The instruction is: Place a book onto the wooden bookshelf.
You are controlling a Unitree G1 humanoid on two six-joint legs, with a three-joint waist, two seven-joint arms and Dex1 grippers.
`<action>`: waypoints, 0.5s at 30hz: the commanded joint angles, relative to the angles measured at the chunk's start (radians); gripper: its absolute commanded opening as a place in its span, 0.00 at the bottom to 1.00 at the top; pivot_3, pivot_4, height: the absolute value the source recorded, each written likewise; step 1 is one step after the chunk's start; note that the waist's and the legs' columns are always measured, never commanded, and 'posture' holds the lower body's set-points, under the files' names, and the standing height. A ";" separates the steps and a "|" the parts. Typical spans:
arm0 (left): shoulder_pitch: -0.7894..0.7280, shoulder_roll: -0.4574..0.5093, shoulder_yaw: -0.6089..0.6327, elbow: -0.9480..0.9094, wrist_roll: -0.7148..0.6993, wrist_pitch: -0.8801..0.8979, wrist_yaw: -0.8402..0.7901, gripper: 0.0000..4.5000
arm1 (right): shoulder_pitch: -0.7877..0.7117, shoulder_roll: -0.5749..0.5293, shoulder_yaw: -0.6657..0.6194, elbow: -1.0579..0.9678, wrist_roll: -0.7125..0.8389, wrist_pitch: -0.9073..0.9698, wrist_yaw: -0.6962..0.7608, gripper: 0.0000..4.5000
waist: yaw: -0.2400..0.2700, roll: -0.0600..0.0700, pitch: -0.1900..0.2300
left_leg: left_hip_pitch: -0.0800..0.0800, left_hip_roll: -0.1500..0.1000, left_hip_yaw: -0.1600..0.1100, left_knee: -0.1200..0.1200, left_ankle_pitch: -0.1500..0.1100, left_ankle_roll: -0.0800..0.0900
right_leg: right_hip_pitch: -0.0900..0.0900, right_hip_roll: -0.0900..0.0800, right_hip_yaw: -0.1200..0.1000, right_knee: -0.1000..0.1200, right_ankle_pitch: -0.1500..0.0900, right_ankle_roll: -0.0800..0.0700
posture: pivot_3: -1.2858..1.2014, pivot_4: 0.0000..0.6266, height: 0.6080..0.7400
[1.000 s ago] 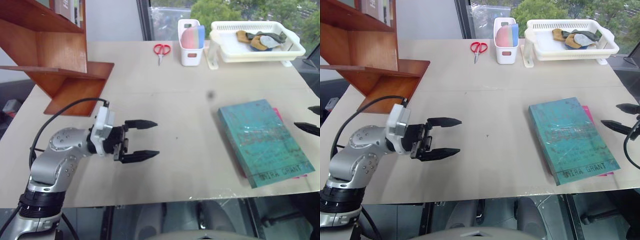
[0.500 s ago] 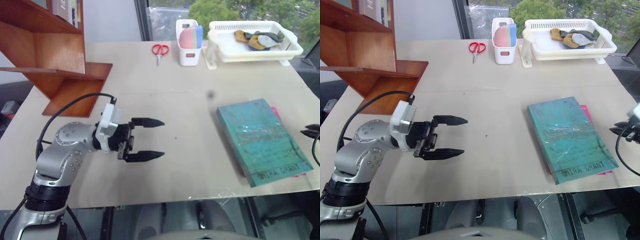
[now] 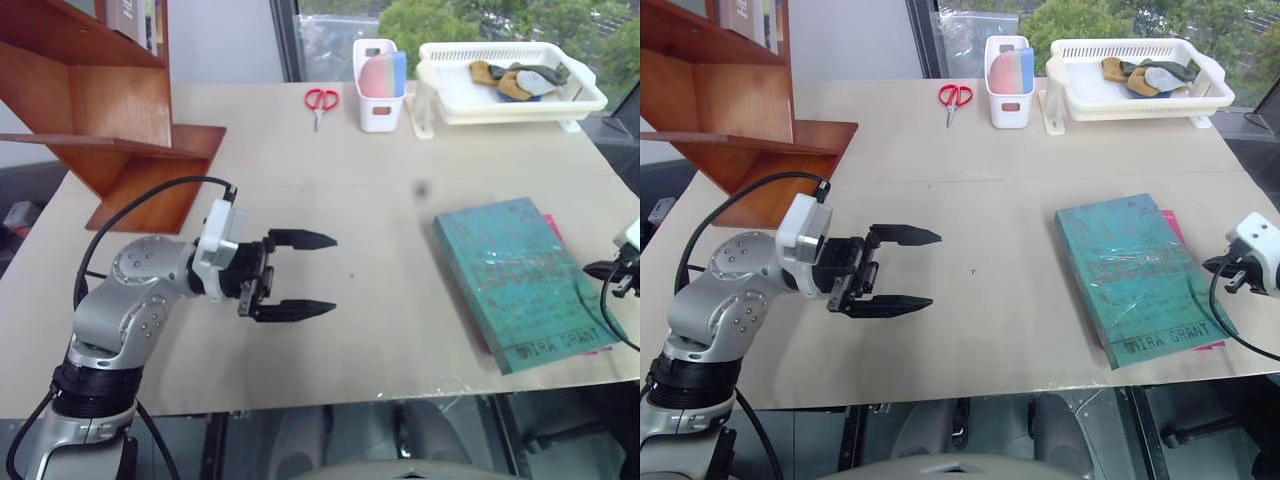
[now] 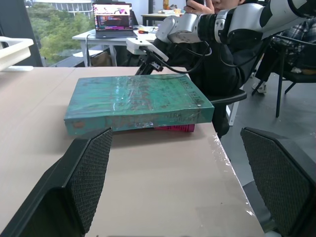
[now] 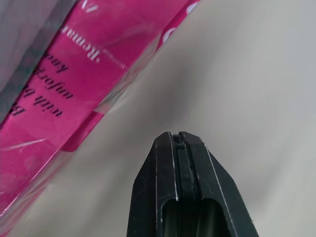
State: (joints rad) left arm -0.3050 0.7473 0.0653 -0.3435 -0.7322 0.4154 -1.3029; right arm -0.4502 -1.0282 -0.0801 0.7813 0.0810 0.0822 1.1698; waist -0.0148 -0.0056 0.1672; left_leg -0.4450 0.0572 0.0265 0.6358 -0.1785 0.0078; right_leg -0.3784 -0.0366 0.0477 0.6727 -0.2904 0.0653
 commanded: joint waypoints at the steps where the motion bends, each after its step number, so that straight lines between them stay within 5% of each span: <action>1: 0.007 0.000 0.006 -0.040 -0.013 -0.001 0.008 1.00 | -0.006 0.008 0.001 -0.049 0.011 0.018 0.016 0.02 | -0.002 0.000 0.000 | 0.000 0.000 0.000 0.000 0.000 0.000 | 0.000 0.000 0.000 0.000 0.000 0.000 | 0.52 0.24 1.00; 15: 0.002 0.010 0.014 -0.021 -0.006 -0.001 0.012 1.00 | 0.040 0.082 0.024 -0.259 0.063 0.216 0.067 0.02 | -0.002 0.000 0.000 | 0.001 0.000 0.000 0.000 0.000 0.000 | 0.000 0.001 0.000 0.002 0.000 0.000 | 0.52 0.24 1.00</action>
State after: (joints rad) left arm -0.2965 0.7479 0.0653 -0.3445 -0.7311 0.4183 -1.2896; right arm -0.4226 -0.9586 -0.0750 0.5702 0.1255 0.2597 1.2127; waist -0.0170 -0.0058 0.1671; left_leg -0.4442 0.0577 0.0260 0.6362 -0.1784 0.0077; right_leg -0.3784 -0.0357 0.0478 0.6742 -0.2905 0.0652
